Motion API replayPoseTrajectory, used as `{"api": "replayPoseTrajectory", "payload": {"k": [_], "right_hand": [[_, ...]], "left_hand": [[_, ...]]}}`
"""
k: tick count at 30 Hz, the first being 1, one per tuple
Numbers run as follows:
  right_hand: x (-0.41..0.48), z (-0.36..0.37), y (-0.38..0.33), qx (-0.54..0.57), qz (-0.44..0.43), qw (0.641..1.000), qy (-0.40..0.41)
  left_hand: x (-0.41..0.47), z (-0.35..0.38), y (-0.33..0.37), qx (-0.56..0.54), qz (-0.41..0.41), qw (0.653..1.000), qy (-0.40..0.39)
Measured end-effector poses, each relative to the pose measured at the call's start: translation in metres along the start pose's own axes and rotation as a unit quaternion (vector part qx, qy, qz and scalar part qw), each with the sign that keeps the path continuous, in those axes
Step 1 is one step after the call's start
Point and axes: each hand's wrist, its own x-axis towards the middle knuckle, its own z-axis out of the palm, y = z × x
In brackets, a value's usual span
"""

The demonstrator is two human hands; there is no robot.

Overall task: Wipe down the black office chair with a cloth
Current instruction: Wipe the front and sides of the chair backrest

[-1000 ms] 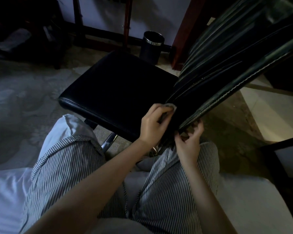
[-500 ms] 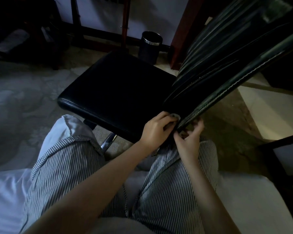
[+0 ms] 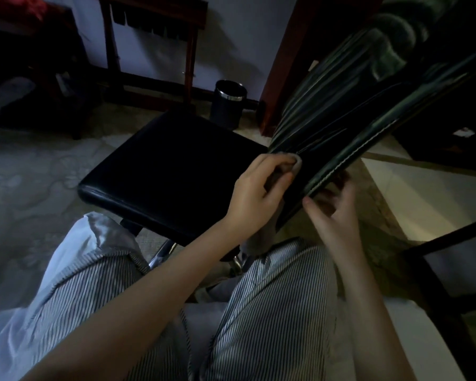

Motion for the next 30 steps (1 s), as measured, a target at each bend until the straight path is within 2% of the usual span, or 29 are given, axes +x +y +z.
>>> {"api": "replayPoseTrajectory", "payload": {"k": [5, 9, 13, 23, 30], "right_hand": [[0.012, -0.025, -0.042, 0.032, -0.103, 0.992, 0.058], [0.02, -0.035, -0.061, 0.06, -0.165, 0.979, 0.107], [0.022, -0.036, -0.068, 0.069, -0.184, 0.974, 0.114], [0.02, -0.032, -0.061, 0.091, -0.158, 0.977, 0.11], [0.019, -0.029, -0.058, 0.104, -0.15, 0.977, 0.107]], "left_hand": [[0.053, 0.002, 0.05, -0.064, 0.056, 0.996, 0.016], [0.089, 0.002, 0.089, -0.091, 0.106, 0.99, -0.008], [0.106, 0.011, 0.097, -0.015, 0.112, 0.992, -0.048], [0.065, 0.015, 0.061, -0.098, 0.02, 0.992, -0.079], [0.03, 0.005, 0.021, -0.068, -0.07, 0.988, -0.121]]}}
